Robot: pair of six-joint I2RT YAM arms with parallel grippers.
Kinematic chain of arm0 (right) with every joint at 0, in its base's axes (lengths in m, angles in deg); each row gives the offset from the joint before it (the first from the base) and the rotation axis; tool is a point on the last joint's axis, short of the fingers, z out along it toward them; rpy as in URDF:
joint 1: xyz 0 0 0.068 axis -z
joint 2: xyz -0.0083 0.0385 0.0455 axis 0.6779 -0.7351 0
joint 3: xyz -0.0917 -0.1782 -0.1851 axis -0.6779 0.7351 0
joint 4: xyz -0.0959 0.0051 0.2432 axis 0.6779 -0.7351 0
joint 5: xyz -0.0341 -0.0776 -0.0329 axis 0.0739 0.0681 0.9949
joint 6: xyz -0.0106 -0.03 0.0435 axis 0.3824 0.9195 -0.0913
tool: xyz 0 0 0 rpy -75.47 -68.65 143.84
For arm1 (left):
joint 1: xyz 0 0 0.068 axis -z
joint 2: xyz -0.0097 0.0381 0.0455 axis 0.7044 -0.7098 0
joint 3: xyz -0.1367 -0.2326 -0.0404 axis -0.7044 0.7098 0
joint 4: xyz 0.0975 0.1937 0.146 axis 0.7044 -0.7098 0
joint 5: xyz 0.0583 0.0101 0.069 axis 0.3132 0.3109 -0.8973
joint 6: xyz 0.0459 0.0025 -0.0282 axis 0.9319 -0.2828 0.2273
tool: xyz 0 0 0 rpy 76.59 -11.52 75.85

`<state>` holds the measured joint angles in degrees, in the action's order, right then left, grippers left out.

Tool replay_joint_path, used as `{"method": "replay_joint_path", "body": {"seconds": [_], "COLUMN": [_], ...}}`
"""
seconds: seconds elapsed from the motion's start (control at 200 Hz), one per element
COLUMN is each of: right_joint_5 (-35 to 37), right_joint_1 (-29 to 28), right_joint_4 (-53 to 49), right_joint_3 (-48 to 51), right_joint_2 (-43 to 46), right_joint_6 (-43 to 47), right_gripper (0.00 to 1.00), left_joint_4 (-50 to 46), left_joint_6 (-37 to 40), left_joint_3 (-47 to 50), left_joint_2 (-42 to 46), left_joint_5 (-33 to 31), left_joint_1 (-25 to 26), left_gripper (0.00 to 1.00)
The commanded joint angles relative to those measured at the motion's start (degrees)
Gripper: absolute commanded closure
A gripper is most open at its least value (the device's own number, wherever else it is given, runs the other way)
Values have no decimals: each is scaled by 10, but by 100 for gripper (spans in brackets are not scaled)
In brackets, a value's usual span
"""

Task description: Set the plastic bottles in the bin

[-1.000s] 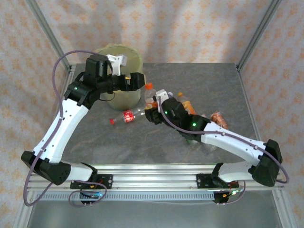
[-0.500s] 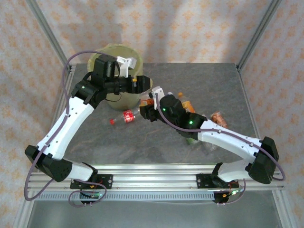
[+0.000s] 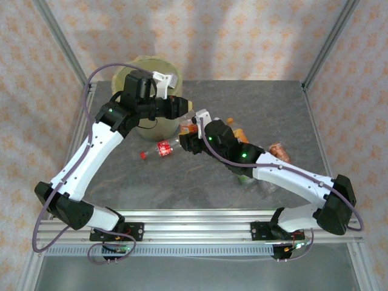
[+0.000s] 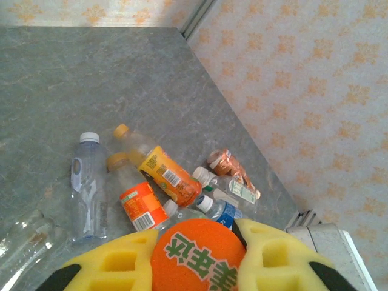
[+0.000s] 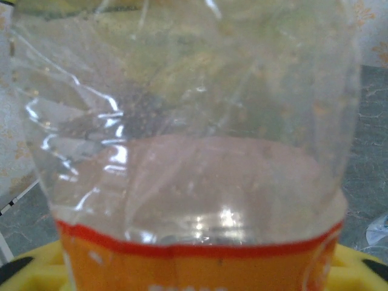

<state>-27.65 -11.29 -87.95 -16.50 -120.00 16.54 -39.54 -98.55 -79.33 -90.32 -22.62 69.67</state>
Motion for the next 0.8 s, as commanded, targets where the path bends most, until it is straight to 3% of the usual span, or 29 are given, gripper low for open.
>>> {"method": "replay_joint_path", "body": {"seconds": [0.0,0.045,0.085,0.485,0.796], "right_joint_5": [7,13,20,126,300], "right_joint_1": [1,1,2,1,1], "right_joint_4": [23,16,11,-50,-185], "right_joint_3": [-18,-18,-17,6,-30], "right_joint_2": [2,6,10,74,100], "right_joint_6": [-5,-7,-8,-37,-107], "right_gripper": [33,19,0,1,1], "left_joint_4": [-6,-16,-28,-90,-139], "left_joint_6": [-17,-9,1,50,85], "left_joint_3": [-19,-31,-43,-200,-326], "left_joint_2": [6,5,4,-35,-115], "left_joint_5": [-9,-28,-48,-209,-352], "left_joint_1": [9,9,8,-42,-95], "left_gripper": [88,90,91,90,90]}}
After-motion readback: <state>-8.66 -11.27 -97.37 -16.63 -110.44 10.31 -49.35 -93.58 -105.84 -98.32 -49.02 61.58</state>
